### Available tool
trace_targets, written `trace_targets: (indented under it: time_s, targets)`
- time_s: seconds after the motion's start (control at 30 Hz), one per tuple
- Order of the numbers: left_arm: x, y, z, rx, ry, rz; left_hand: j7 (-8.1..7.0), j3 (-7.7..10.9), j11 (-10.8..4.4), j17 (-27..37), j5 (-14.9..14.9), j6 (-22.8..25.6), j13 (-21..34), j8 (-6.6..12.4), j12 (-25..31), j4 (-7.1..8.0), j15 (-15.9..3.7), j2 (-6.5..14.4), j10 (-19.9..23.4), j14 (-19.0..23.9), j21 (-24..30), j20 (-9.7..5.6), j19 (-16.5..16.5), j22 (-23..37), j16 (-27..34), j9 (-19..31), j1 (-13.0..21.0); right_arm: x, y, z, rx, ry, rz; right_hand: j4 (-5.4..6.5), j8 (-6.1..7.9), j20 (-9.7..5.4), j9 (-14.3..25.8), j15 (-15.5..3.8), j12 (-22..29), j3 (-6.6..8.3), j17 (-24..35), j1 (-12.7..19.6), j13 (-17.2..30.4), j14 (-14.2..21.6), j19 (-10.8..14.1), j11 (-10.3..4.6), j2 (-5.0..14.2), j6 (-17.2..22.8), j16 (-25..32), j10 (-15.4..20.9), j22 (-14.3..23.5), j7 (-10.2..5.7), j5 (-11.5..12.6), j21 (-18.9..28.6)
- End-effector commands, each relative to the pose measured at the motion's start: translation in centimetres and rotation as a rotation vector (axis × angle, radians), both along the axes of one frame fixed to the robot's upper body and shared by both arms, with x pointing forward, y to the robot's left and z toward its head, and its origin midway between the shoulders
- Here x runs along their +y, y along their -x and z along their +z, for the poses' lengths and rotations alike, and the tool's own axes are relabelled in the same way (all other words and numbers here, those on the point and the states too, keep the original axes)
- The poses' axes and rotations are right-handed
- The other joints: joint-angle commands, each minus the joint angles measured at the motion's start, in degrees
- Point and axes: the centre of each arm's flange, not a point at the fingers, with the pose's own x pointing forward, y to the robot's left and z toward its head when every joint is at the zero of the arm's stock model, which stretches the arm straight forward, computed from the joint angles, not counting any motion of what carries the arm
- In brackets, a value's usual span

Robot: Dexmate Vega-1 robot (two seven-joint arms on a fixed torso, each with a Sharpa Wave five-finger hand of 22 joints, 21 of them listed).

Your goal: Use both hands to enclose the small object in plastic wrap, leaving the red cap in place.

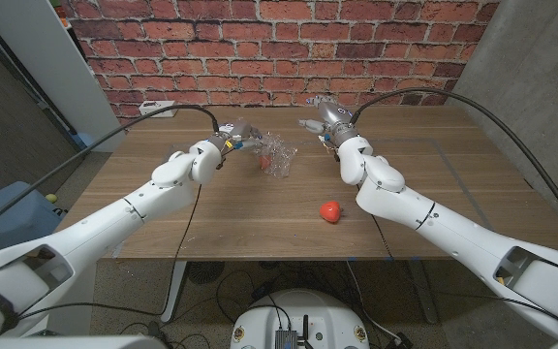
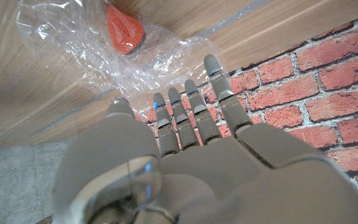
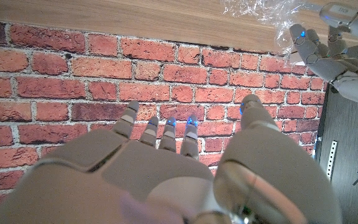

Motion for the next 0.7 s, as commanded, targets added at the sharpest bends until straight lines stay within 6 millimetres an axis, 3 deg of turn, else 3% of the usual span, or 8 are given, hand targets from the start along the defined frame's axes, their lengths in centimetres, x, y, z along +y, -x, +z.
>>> trace_targets:
  time_s: [0.03,0.2,0.3,0.4,0.47,0.7]
  targets:
    - [-0.9,-2.0,0.1,0.107,-0.052,-0.029,-0.16,-1.86,1.0,-0.6,-0.5,-0.9,-2.0,-1.71,-1.8,2.77,-0.75,-2.3,0.3,-0.3,-1.7,0.25,-0.9,-0.4,-1.5,-0.2,-5.4,-0.2,0.3,-0.2,-0.001,0.0,0.001,-0.01,-0.26,0.32,0.1,-0.03,0.0,-0.29,0.0,-0.4,0.1,0.4,0.3,-0.18,0.36,0.7,0.3,0.3,0.0,-0.11,0.0,-0.3]
    - [-1.6,-2.8,0.3,0.134,-0.091,-0.028,-0.76,-3.54,1.44,-0.7,-0.5,-3.9,-3.5,-3.63,-3.5,3.65,-0.27,-4.4,-0.5,-0.9,-3.3,1.12,-1.9,-0.4,-2.7,-0.3,-8.2,-0.4,0.3,-0.4,0.001,-0.003,-0.002,-0.07,-0.29,0.33,0.1,-0.08,0.0,-0.33,0.0,-0.4,0.1,0.5,0.3,-0.13,0.29,0.7,0.3,0.3,0.0,-0.08,0.0,-0.3]
    - [-2.0,-3.3,0.4,0.154,-0.116,-0.032,-1.56,-4.73,2.09,-0.7,0.1,-10.2,-5.0,-5.3,-6.4,3.95,0.85,-5.7,-3.9,-5.6,-6.1,2.66,-4.8,-0.4,-5.0,-0.4,-9.8,-0.5,0.3,-0.4,0.002,-0.008,-0.006,-0.06,-0.31,0.3,0.1,-0.03,0.0,-0.34,0.0,-0.4,0.1,0.4,0.3,-0.2,0.29,0.6,0.3,0.3,0.0,-0.11,0.0,-0.4]
    - [-2.5,-3.8,0.4,0.164,-0.139,-0.04,-1.46,-5.08,1.57,-0.7,0.7,-14.3,-5.8,-5.25,-8.7,3.81,0.92,-5.9,-7.8,-9.5,-8.2,3.07,-6.6,-0.4,-5.5,-0.5,-10.2,-0.5,0.3,-0.5,0.005,-0.007,-0.008,-0.06,-0.34,0.28,0.2,0.01,-0.1,-0.36,0.0,-0.5,0.1,0.4,0.3,-0.18,0.31,0.6,0.3,0.3,0.0,-0.15,0.0,-0.4]
    - [-2.8,-4.0,0.4,0.172,-0.151,-0.047,-1.23,-5.34,1.61,-0.8,1.3,-17.8,-6.3,-5.11,-10.1,3.48,1.07,-6.1,-12.3,-13.9,-10.8,3.33,-9.5,-0.4,-5.7,-0.5,-10.3,-0.6,0.3,-0.5,0.006,-0.007,-0.008,-0.07,-0.35,0.29,0.2,0.02,-0.1,-0.37,-0.1,-0.5,0.1,0.4,0.3,-0.21,0.3,0.6,0.3,0.3,0.0,-0.15,0.0,-0.4]
    - [-4.1,-5.0,-0.4,0.215,-0.187,-0.077,-0.79,-5.64,1.39,-0.8,2.0,-21.6,-6.5,-5.08,-10.4,2.85,1.49,-6.6,-17.9,-18.9,-14.2,2.73,-13.2,-0.3,-5.7,-0.6,-10.0,-0.8,0.2,-0.4,0.007,-0.007,-0.01,-0.09,-0.42,0.36,0.2,0.01,-0.1,-0.43,-0.1,-0.6,0.1,0.3,0.2,-0.19,0.26,0.6,0.2,0.3,0.0,-0.19,0.0,-0.6]
